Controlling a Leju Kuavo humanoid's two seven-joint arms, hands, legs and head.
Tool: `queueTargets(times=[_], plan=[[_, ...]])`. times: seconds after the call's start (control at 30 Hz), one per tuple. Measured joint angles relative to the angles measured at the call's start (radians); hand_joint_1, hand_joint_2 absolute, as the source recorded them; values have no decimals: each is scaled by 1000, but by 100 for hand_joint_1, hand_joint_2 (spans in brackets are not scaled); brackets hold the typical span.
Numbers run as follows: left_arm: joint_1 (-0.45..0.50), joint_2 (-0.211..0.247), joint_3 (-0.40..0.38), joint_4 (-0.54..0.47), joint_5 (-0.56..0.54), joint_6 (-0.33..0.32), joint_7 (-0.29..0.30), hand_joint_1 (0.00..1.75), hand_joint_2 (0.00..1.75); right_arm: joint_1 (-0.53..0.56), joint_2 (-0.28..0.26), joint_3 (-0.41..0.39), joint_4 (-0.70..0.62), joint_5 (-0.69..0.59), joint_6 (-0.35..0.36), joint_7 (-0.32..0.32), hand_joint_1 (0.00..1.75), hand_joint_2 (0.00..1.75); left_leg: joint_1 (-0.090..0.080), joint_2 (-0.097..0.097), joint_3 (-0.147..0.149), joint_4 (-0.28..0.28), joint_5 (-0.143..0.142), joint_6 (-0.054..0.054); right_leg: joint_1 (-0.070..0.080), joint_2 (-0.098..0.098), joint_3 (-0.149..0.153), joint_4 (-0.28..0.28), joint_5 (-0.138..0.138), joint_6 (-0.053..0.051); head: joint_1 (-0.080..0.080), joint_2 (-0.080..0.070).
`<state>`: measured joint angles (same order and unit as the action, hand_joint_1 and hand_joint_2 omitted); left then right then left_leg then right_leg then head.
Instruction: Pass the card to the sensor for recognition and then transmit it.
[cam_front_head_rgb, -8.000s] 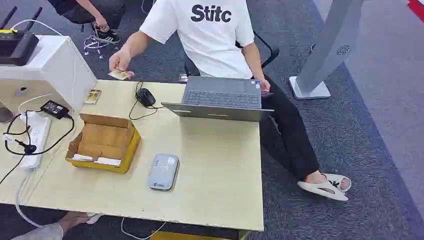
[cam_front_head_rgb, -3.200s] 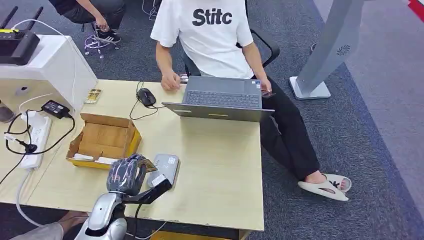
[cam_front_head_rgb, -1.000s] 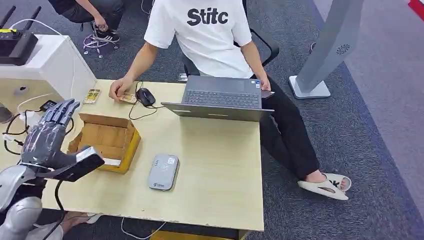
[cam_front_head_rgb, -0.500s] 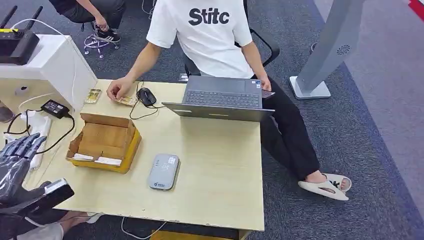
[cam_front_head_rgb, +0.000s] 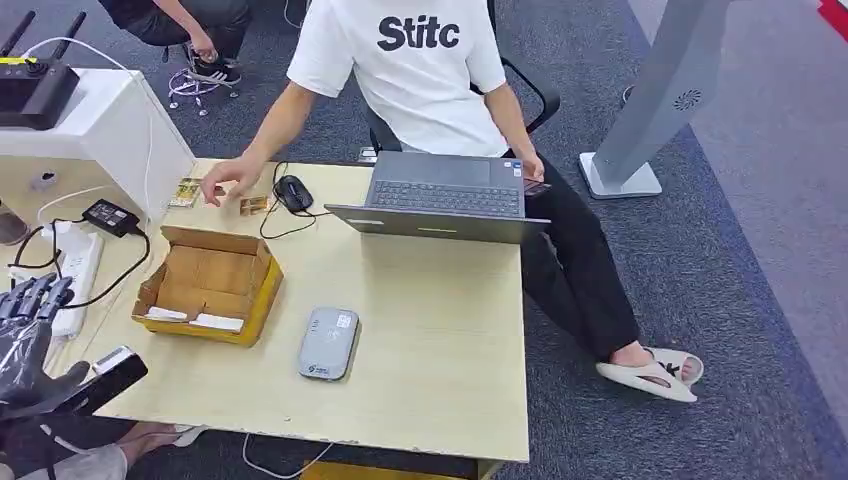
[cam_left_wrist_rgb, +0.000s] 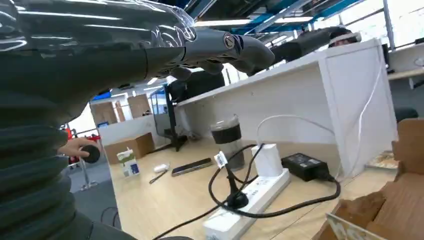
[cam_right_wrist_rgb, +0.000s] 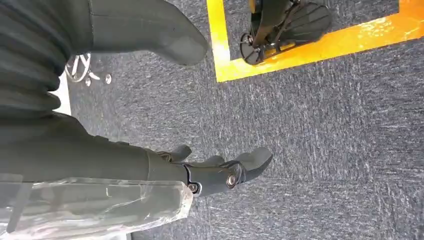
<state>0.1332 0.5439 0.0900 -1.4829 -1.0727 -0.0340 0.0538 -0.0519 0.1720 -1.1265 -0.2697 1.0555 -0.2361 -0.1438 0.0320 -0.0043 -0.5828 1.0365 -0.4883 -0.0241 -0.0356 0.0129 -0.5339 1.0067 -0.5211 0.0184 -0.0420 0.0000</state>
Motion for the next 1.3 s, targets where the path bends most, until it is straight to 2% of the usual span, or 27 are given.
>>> queueTargets(times=[0.4,0.67,0.8,1.1,1.3], plan=[[-109,-60,-10,173,-51,2,-3,0,175,-3,0,0,0,20,1,7,0,175,0,0,0,0,0,0,0,0,0,0,0,0,0,0],[-187,-86,-42,259,-58,42,-56,0,175,-6,0,0,0,34,3,6,0,175,0,0,0,0,0,0,0,0,-1,0,0,0,0,0],[-223,-100,-63,293,-55,60,-78,0,175,-6,0,0,1,42,3,3,0,175,0,0,0,0,0,0,0,0,-1,0,0,0,0,0],[-252,-127,-83,330,-52,62,-87,0,175,-7,0,0,1,44,3,2,0,175,0,1,0,0,0,0,0,1,-1,0,0,0,0,0],[-269,-140,-111,358,-48,86,-129,0,175,-9,0,0,3,55,3,0,0,175,0,1,0,0,0,0,0,1,-1,0,0,0,0,0]])
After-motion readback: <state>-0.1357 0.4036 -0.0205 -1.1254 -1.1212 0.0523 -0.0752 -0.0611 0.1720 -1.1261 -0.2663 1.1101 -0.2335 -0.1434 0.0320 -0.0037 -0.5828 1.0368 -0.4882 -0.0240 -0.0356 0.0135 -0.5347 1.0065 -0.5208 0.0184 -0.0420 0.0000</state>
